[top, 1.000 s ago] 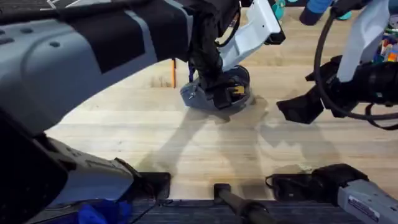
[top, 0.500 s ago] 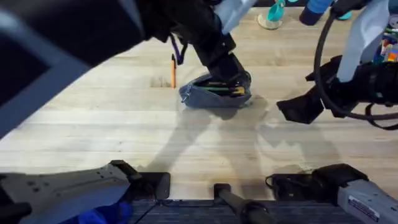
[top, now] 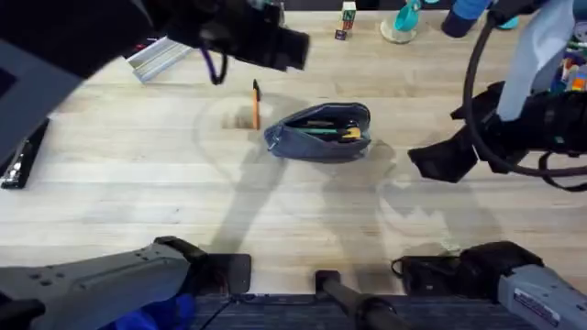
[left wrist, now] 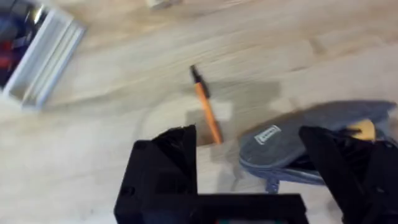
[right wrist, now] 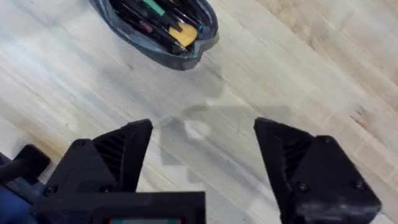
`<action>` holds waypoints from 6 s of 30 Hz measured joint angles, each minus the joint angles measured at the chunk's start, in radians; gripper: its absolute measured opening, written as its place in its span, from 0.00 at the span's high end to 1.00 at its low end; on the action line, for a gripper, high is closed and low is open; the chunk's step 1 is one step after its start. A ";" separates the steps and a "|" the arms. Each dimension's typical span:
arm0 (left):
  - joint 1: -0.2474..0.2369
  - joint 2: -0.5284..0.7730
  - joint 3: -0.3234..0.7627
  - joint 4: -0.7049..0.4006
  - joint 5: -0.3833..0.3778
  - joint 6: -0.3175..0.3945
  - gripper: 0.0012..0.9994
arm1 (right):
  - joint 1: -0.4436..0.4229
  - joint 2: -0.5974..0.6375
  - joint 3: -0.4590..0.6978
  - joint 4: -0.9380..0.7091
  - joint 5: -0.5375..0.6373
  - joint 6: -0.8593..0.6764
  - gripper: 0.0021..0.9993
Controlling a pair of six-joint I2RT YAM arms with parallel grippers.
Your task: Unzip the bag, pick up the pens from the table one at a time and place them inside, then zip the bag closed.
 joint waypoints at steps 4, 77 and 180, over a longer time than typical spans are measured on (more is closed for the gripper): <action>0.055 0.000 0.000 -0.027 0.001 -0.044 0.01 | 0.000 0.000 0.000 0.000 0.000 0.000 0.00; 0.183 0.549 0.002 0.117 0.146 -0.040 0.09 | 0.000 0.000 0.000 0.000 0.000 0.000 0.00; -0.129 0.298 0.042 -0.022 0.714 0.939 0.96 | 0.000 0.000 0.000 0.000 0.000 0.000 0.00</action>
